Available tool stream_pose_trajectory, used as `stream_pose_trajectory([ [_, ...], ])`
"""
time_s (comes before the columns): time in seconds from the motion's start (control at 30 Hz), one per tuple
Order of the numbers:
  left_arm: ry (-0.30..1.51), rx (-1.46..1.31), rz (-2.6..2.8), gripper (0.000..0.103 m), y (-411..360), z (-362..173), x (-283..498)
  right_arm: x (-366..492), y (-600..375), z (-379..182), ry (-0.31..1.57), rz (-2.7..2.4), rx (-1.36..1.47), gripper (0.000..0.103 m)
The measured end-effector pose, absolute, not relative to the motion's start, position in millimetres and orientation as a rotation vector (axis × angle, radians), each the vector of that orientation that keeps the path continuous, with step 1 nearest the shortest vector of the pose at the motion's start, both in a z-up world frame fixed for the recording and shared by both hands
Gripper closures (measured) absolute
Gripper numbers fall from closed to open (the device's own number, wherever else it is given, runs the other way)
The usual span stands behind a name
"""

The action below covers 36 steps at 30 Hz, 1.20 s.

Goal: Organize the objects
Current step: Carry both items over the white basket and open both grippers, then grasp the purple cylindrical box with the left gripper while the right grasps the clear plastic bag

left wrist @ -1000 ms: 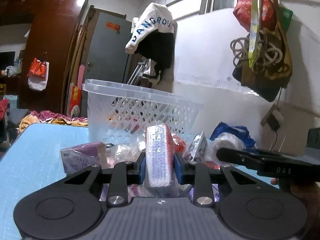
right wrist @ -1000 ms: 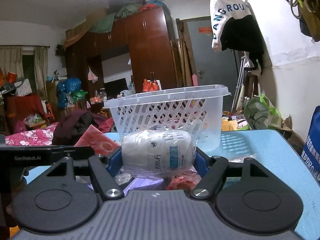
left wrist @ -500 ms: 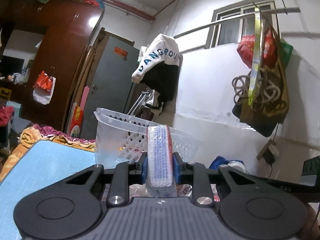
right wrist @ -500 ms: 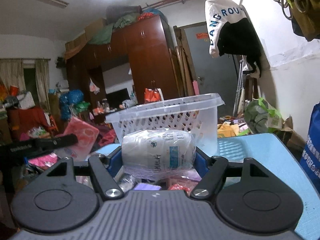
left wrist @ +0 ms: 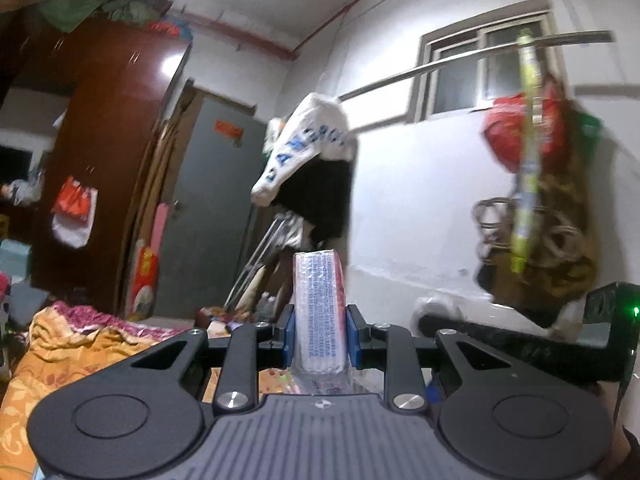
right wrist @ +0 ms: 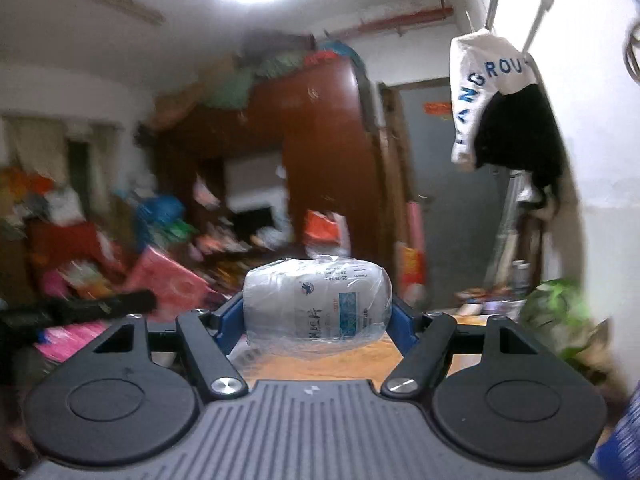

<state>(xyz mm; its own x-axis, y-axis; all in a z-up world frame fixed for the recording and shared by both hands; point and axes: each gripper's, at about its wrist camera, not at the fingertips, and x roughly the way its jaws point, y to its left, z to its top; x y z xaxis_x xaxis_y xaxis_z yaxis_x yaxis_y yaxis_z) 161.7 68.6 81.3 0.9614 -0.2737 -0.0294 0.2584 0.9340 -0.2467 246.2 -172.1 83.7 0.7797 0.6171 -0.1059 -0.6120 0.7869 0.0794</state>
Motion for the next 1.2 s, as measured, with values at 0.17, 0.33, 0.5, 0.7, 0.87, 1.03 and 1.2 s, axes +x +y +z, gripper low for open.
stream_pose_trajectory([
  [0.17, 0.181, -0.222, -0.232, 0.073, 61.5, 80.9, 215.8, 281.8, -152.5, 76.4, 0.198, 0.614, -0.051, 0.029],
  [0.33, 0.279, -0.200, -0.123, 0.037, 61.7, 57.8, 246.0, 279.6, -155.9, 63.3, 0.203, 0.571, -0.055, 0.002],
  [0.5, 0.213, -0.137, -0.175, 0.037, 70.0, 41.1, 172.3, 226.0, -207.2, 45.1, 0.094, 0.538, -0.052, 0.001],
  [0.7, 0.255, -0.214, -0.154, 0.034, 76.2, -22.6, 86.9, 216.6, -265.7, -27.2, 0.347, 0.468, -0.027, 0.000],
  [0.87, 0.336, -0.235, -0.153, 0.034, 71.4, -51.5, 83.5, 229.6, -272.2, -49.8, 0.489, 0.442, 0.018, 0.006],
  [1.03, 0.383, -0.262, -0.156, 0.034, 74.5, -60.1, 81.7, 240.0, -270.9, -62.1, 0.600, 0.502, 0.029, 0.012],
  [1.2, 0.438, -0.217, -0.177, 0.027, 55.4, -70.4, 80.9, 238.8, -277.7, -67.7, 0.618, 0.516, 0.082, 0.013],
])
